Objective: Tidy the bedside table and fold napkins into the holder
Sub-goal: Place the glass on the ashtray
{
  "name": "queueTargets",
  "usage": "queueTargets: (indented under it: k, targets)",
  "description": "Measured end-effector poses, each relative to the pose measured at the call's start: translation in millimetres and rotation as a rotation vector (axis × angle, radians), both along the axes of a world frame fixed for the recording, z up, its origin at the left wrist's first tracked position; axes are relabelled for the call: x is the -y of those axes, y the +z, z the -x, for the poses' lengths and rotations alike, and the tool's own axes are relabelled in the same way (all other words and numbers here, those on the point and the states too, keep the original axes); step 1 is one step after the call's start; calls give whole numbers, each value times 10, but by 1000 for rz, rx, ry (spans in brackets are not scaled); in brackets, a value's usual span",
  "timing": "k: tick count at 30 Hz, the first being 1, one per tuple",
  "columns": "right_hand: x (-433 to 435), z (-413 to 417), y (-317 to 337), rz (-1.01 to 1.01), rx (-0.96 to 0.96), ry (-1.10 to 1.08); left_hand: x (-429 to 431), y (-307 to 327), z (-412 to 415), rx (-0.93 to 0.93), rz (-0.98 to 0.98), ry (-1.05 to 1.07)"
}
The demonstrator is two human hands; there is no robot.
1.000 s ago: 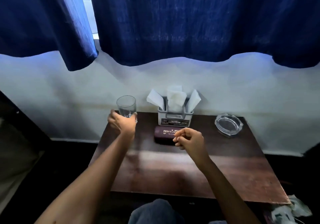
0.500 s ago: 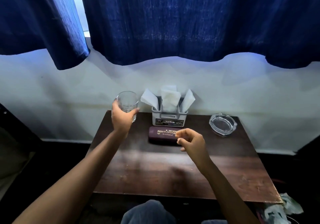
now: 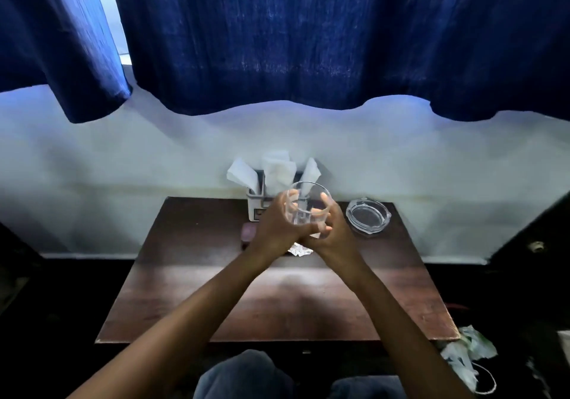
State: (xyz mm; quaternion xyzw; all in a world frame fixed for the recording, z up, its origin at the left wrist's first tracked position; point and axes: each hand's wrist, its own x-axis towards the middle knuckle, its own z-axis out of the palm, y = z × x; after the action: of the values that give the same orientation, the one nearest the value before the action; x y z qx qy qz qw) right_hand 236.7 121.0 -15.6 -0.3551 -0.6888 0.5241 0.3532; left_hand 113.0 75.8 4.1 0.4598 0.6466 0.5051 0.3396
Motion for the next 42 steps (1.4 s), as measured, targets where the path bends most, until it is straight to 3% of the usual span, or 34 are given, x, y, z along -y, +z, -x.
queueTargets:
  k: [7,15,29,35,38,40,42]
  targets:
    - [-276,-331,-31,-92,125,-198,-234,-17,-283,-9,-11,-185]
    - [-973,-484,39,-86,300,-539,-312,-278,-283,-41,67,8]
    - [-1326,-469,-273,47,373,-642,-284,-451,-68,-71,41,84]
    - [-1404,-520,-290,57,482,-573,-209,-395,65,-80,9,220]
    - [-1457,-663,-373,-4,548,-725,-159,-419,185,-156,-99,476]
    - [-1474,-762,-432,131,484,-785,-154,-491,326,-149,-114,691]
    - [-1453,-776,-463,315,361,-729,-172,-579,511,-69,-28,775]
